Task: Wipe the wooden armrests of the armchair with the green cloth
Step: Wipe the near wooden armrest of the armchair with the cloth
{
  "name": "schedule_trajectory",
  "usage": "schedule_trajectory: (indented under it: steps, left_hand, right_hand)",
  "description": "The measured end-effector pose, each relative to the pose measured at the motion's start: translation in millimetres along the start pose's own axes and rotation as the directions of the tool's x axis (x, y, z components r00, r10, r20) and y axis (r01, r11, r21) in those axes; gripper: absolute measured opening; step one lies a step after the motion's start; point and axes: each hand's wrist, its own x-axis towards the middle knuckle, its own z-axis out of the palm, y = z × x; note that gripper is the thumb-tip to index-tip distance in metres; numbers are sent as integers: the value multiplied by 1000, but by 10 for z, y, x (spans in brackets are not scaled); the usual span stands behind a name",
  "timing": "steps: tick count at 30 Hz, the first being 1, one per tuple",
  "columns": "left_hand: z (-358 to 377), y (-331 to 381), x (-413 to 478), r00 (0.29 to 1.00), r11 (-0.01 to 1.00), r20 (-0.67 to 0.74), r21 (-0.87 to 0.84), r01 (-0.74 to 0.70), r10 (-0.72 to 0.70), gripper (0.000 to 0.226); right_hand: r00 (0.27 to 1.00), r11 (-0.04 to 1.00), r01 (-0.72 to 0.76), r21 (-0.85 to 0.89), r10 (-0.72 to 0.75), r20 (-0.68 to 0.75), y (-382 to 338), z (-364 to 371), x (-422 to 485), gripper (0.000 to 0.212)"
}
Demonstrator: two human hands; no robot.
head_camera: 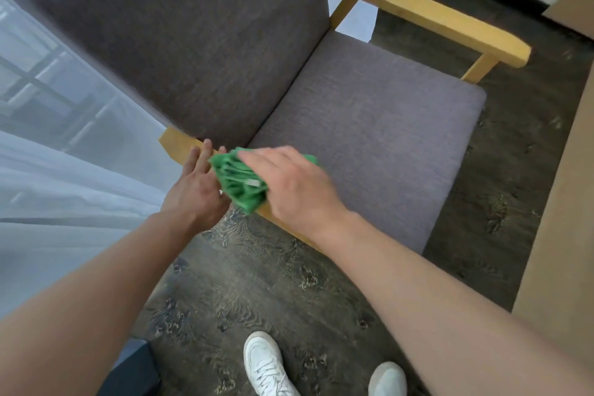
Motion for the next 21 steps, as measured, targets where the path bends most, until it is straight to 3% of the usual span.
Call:
schedule_trajectory:
  steps: [2,4,6,8,17,21]
  left_hand:
    - [28,-40,-4,994,986,8,126,-110,110,89]
    - [66,-58,-11,996,991,4,102,-89,89,85]
    - [68,-23,-30,998,994,9,-89,65,-65,76]
    - [67,6,-42,990,975,0,-175,136,-138,80]
    - [-5,36,-38,988,973,29,-171,153,-150,76]
    - [-5,42,-32,986,972,40,-164,169,-165,77]
  right_hand:
    - [986,999,-2,-39,8,165,-18,325,259,64]
    - [967,995,-67,-76,83,242,100,536,148,69]
    - [975,992,-65,-108,86,206,221,578,-116,65]
    - [979,986,-33,-161,64,192,276,561,-341,63]
    - [977,962,-2,-273,61,205,536,302,-1135,72]
    - [975,955,-10,-297,76,210,704,155,-1548,65]
